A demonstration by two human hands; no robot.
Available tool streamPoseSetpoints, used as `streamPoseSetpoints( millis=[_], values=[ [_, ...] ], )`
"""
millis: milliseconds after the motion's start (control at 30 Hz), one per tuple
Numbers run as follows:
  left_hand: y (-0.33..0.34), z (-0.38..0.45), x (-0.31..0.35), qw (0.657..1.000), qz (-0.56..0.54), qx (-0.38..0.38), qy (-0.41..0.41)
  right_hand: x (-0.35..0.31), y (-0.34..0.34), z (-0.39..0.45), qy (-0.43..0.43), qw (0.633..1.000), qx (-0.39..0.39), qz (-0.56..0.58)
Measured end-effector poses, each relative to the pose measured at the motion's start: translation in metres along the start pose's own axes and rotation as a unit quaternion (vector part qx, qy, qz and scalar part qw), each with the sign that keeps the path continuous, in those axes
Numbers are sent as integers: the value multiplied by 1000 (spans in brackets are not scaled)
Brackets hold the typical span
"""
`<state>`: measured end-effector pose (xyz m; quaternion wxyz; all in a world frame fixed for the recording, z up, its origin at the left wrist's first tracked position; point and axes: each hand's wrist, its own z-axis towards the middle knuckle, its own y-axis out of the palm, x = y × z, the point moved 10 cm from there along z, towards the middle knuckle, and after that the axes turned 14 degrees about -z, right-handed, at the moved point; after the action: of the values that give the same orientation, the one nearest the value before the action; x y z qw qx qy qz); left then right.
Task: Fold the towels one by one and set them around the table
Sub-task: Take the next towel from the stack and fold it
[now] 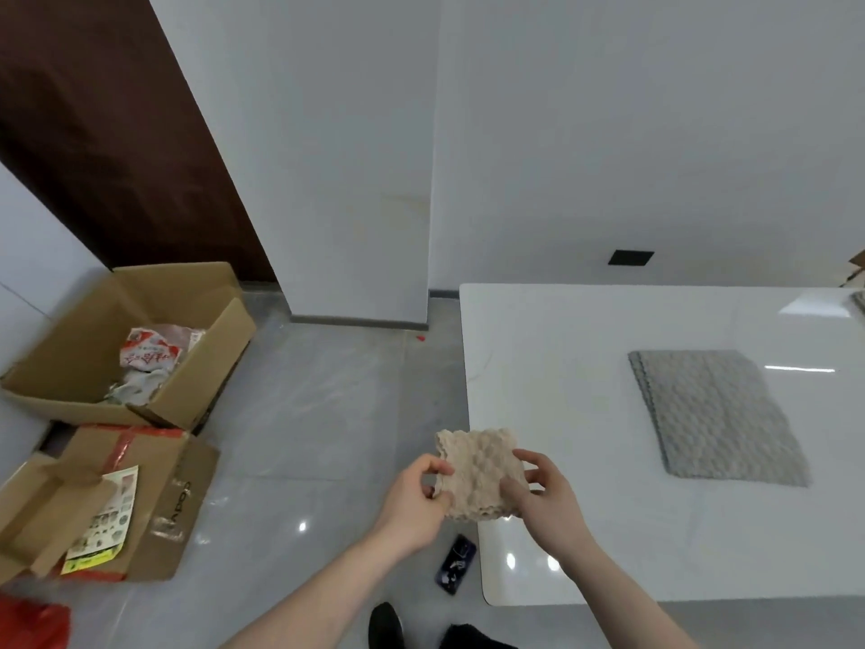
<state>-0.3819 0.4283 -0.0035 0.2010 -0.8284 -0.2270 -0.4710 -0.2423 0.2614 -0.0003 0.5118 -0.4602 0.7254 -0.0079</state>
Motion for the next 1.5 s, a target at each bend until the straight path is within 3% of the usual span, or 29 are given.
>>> streamPoseSetpoints(
  millis=[167, 567, 1167, 1500],
  values=[
    [18, 15, 22, 999, 26, -34, 13, 1, -18, 7, -1, 999, 25, 32],
    [18, 79, 73, 998, 55, -20, 31, -19, -39, 68, -2, 998, 28, 64],
    [-3, 321, 116, 982, 102, -160, 10, -88, -20, 253, 111, 987, 109, 45],
    [20, 407, 129, 981, 108, -158, 2, -119, -44, 342, 135, 981, 142, -8]
  ],
)
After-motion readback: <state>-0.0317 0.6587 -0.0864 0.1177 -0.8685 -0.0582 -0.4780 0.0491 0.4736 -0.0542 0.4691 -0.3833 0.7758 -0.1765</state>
